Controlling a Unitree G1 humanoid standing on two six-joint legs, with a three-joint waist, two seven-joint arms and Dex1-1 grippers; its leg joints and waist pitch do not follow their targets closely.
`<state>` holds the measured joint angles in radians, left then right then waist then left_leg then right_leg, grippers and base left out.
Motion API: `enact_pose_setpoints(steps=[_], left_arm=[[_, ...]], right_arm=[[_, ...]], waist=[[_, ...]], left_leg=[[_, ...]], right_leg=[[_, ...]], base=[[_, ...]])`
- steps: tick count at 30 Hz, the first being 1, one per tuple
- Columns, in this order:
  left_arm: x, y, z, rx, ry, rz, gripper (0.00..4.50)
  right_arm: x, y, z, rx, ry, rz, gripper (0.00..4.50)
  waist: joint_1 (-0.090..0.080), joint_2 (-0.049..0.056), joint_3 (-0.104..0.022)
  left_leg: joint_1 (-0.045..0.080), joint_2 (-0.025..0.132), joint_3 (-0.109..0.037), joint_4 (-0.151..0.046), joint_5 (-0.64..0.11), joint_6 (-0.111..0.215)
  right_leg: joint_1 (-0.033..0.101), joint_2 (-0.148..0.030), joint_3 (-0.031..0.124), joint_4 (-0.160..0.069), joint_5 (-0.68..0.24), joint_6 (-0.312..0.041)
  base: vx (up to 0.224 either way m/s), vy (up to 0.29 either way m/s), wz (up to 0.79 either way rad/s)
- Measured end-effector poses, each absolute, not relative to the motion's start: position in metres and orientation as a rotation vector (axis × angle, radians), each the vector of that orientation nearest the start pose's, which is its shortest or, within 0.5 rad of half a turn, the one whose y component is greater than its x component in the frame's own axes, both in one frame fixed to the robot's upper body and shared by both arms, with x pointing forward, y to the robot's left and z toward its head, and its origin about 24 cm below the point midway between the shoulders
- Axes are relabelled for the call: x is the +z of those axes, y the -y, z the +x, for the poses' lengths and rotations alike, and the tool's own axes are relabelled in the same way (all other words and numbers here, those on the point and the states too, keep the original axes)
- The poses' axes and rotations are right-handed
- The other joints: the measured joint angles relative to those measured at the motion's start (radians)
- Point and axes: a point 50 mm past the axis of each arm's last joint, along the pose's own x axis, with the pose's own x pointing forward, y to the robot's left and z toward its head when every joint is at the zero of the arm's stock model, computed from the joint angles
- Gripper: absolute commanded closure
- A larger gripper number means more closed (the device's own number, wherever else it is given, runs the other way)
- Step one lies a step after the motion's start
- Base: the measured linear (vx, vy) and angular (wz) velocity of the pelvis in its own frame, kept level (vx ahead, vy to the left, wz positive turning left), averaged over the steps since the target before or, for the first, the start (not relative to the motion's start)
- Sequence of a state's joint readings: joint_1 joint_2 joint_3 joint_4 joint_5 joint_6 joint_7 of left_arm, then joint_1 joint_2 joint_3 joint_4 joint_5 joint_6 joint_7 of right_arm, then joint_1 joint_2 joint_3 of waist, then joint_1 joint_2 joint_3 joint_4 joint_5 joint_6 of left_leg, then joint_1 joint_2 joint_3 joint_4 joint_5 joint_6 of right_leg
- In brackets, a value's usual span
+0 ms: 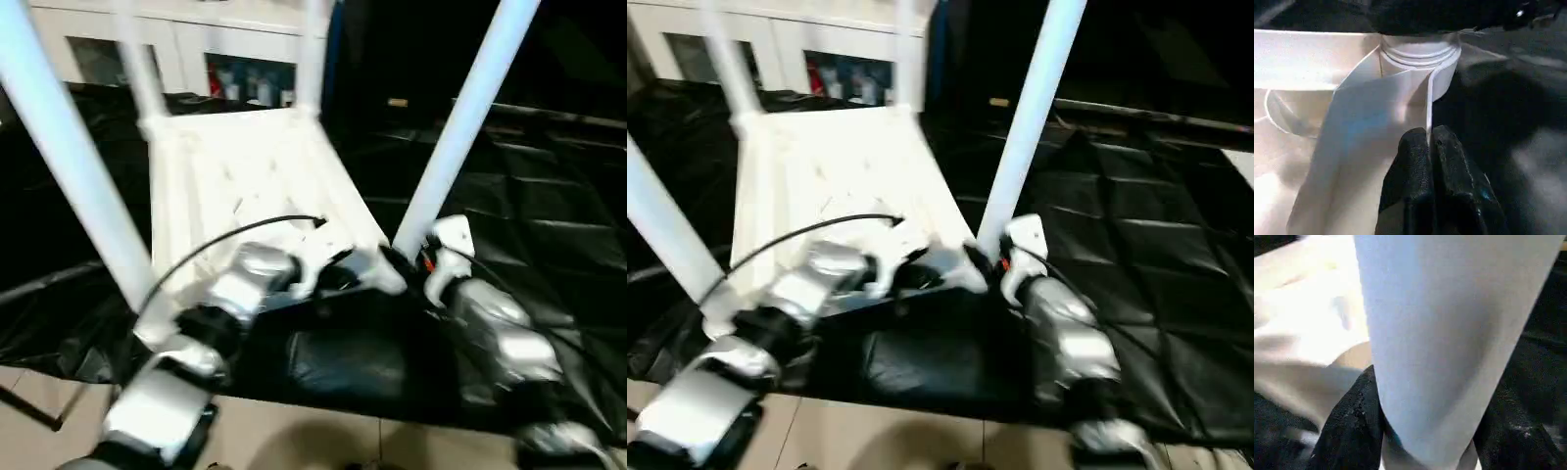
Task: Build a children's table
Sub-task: Rotate leg to tighten
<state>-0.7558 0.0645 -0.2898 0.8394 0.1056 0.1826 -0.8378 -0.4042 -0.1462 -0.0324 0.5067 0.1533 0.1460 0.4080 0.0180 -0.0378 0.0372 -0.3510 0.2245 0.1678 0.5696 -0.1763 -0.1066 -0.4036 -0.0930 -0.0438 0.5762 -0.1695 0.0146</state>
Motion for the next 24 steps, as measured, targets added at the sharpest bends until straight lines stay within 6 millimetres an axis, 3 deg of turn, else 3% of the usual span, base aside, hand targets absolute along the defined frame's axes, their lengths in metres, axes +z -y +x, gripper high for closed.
enact_pose_setpoints(steps=[5,6,11,17,24], left_arm=[[0.04,-0.042,0.337,-1.105,-0.445,0.347,4.5],[0.04,-0.042,0.337,-1.106,-0.444,0.347,4.5],[0.043,-0.045,0.338,-1.144,-0.44,0.356,4.5],[0.047,-0.057,0.337,-1.236,-0.454,0.348,4.5],[0.054,-0.085,0.33,-1.42,-0.485,0.37,4.5]], right_arm=[[0.028,0.143,0.326,0.349,-0.235,0.029,2.56],[0.028,0.143,0.326,0.35,-0.229,0.026,2.0],[0.027,0.145,0.324,0.427,-0.213,-0.051,1.66],[0.031,0.157,0.317,0.637,-0.214,-0.117,1.66],[0.041,0.169,0.295,0.969,-0.207,-0.084,1.66]], waist=[[-0.011,0.001,-0.001],[-0.012,0.002,-0.002],[-0.014,0.003,-0.001],[-0.013,0.004,-0.001],[0.013,0.008,0.001]], left_leg=[[0.001,-0.001,0.0,0.0,0.0,0.0],[0.001,-0.001,0.0,0.0,0.0,0.0],[-0.001,-0.001,0.0,0.0,0.0,0.0],[-0.003,0.0,0.0,-0.004,0.0,0.0],[-0.006,0.002,0.002,-0.006,-0.001,0.002]], right_leg=[[0.0,0.0,0.001,-0.001,0.0,0.0],[0.0,0.0,0.001,-0.001,0.0,0.0],[-0.002,0.0,0.002,0.0,0.001,-0.001],[-0.002,0.001,0.0,0.001,0.012,-0.008],[-0.006,0.001,0.0,0.001,0.009,-0.006]], base=[[0.0,0.0,0.0],[0.0,0.0,0.0],[0.0,0.0,0.0],[0.0,0.0,0.0],[0.0,0.0,0.0]])
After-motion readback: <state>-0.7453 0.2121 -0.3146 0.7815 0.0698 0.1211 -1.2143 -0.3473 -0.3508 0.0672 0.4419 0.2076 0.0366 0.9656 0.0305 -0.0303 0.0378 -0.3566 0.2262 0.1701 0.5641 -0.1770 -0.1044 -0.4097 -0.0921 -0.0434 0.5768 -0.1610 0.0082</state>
